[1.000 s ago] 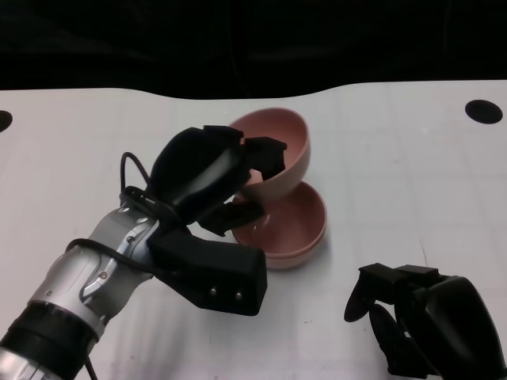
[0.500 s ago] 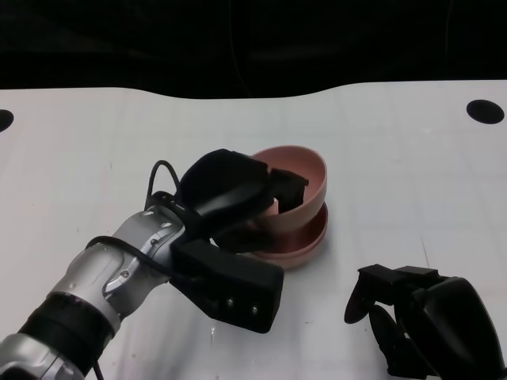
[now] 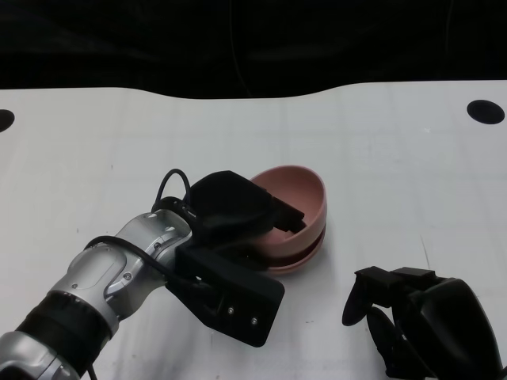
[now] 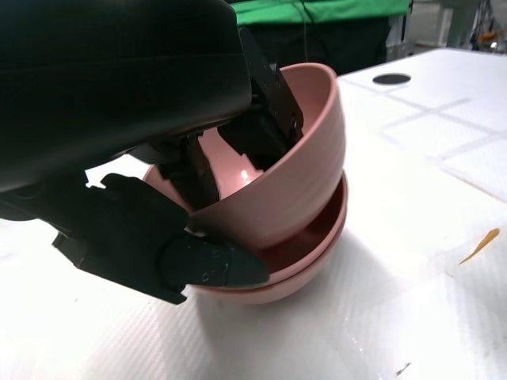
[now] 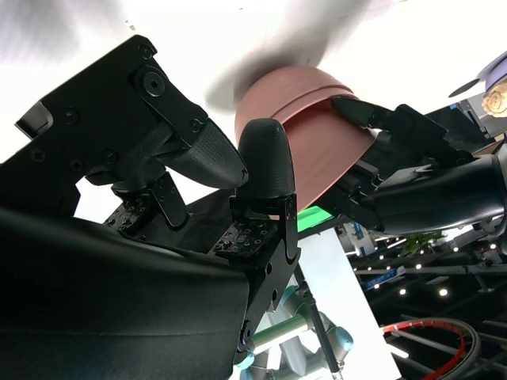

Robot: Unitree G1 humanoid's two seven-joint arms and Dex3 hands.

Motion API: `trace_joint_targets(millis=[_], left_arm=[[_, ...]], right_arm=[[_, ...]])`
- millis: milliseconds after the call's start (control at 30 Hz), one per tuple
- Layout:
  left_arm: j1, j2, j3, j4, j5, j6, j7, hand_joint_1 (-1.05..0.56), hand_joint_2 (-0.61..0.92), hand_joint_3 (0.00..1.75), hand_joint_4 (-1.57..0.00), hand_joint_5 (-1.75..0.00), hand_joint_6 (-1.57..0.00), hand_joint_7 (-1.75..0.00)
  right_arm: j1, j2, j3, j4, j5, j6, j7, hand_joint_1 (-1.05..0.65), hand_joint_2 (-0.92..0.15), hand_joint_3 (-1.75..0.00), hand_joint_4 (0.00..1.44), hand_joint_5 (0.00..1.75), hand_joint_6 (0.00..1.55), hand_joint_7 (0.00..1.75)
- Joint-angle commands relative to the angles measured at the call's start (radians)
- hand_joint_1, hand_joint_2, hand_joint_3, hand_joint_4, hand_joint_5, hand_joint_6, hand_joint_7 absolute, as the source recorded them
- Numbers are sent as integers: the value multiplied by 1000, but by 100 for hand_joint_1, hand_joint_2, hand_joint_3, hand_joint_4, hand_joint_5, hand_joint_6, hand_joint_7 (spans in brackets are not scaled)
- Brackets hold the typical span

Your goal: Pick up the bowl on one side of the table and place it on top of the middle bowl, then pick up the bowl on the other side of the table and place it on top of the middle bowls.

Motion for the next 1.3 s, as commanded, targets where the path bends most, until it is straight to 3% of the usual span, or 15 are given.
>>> trace_joint_targets(millis=[33,367,567,767,933,1000,1233,1267,1300], left_arm=[[12,35,-2,-54,16,28,-32,-75,92,43,-13,-19,-24,0],[52,94,29,-194,5,52,-44,-85,92,54,-8,-20,-23,-1],[89,136,63,-292,-10,67,-72,-83,92,53,-7,-22,-25,-2],[182,170,149,-351,-96,18,-31,-79,92,48,-11,-28,-29,-3],[298,173,233,-373,-167,-63,74,-71,92,45,-14,-34,-30,-3],[351,158,264,-375,-195,-91,130,-65,92,41,-3,-58,-30,-3],[476,90,340,-340,-283,-220,288,-50,92,32,-3,-83,-38,-6],[495,75,351,-340,-307,-233,297,-49,92,32,-2,-89,-39,-7],[515,61,362,-339,-331,-250,309,-46,92,30,-6,-106,-46,-13]], right_arm=[[2,-9,-5,-4,7,1,1,-10,-17,-150,95,175,88,139],[0,-10,-5,1,4,0,-5,-10,-18,-150,96,175,90,138],[-7,-10,-6,11,2,-7,-18,-10,-17,-150,98,175,86,150],[-9,-9,-5,14,3,-8,-21,-10,-18,-150,98,175,86,153],[-7,-8,-3,14,4,-5,-20,-9,-17,-150,98,175,86,154],[-10,-7,-2,17,5,-6,-20,-9,-17,-150,98,175,86,154],[-17,-11,-2,26,7,-14,-24,-9,-17,-149,98,175,86,153],[-17,-11,-3,27,7,-16,-25,-9,-17,-149,98,175,86,153],[-16,-11,-4,25,8,-14,-23,-9,-17,-149,98,175,86,153]])
